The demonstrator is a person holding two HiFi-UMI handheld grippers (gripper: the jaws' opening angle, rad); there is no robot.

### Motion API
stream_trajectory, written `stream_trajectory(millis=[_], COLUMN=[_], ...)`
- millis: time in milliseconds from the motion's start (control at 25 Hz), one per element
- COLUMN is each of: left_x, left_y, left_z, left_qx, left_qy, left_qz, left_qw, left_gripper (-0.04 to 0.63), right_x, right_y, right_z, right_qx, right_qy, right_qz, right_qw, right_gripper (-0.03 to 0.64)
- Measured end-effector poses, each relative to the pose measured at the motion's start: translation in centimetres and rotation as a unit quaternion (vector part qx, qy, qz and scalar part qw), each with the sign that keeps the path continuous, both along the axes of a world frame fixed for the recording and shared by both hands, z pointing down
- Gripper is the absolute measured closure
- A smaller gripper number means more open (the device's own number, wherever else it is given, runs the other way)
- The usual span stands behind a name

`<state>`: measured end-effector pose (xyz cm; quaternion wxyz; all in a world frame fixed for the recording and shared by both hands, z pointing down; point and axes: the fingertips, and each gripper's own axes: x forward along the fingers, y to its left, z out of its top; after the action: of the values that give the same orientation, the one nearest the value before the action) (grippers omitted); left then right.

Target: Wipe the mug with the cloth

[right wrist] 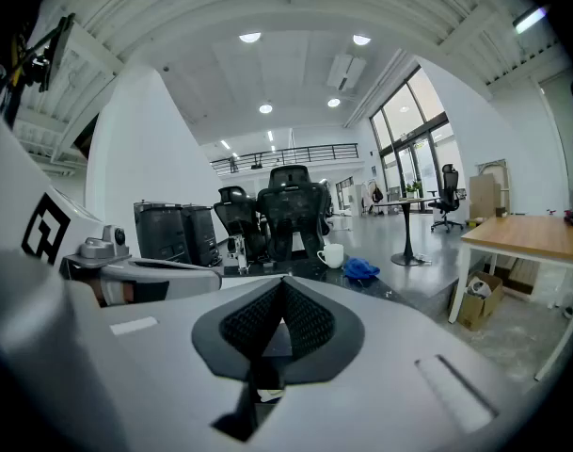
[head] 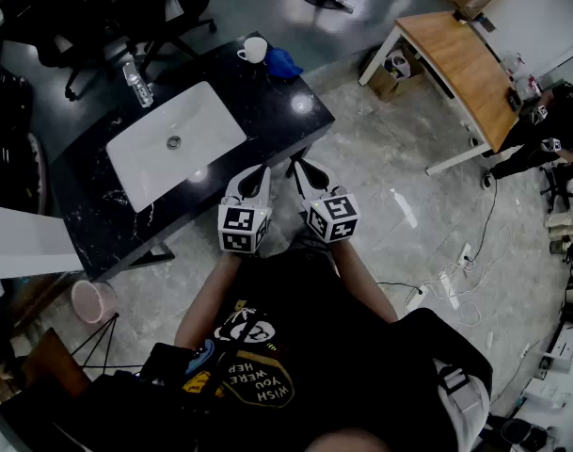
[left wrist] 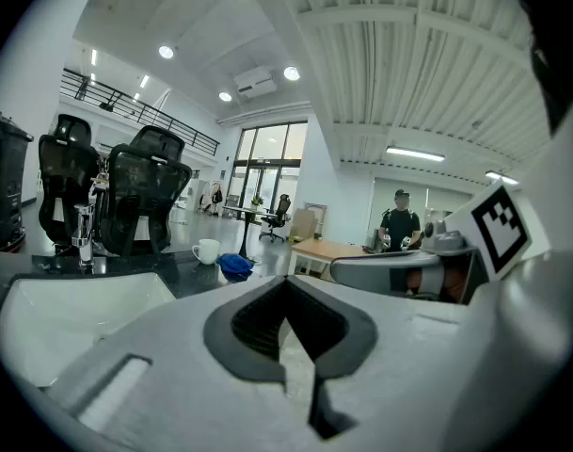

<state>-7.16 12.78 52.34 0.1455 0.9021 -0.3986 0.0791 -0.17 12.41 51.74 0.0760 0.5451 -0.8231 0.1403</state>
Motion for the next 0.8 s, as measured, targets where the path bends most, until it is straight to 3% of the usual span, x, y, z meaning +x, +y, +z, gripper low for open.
stream_trajectory(millis=[520,800], left_x=[-0.2,1.1], left_y=[0.1,0.3], left_z=[0.3,1.3], left_qx=[-0.002,-0.028], left_qy=[0.000,0.029], left_qz=[0.008,0.018], left_qw=[1.0000,0.9990], left_gripper=[0.592,0.592], right_x=[0.2,1.4], right_y=[0.5,1.6], right_z=[0.8,1.5], right_qx=[-0.009,-0.028], right_qy=[-0.006,-0.001], right_qz=[0.009,0.026], right_qw=[1.000,0.999], right_gripper=[0.615,0.614])
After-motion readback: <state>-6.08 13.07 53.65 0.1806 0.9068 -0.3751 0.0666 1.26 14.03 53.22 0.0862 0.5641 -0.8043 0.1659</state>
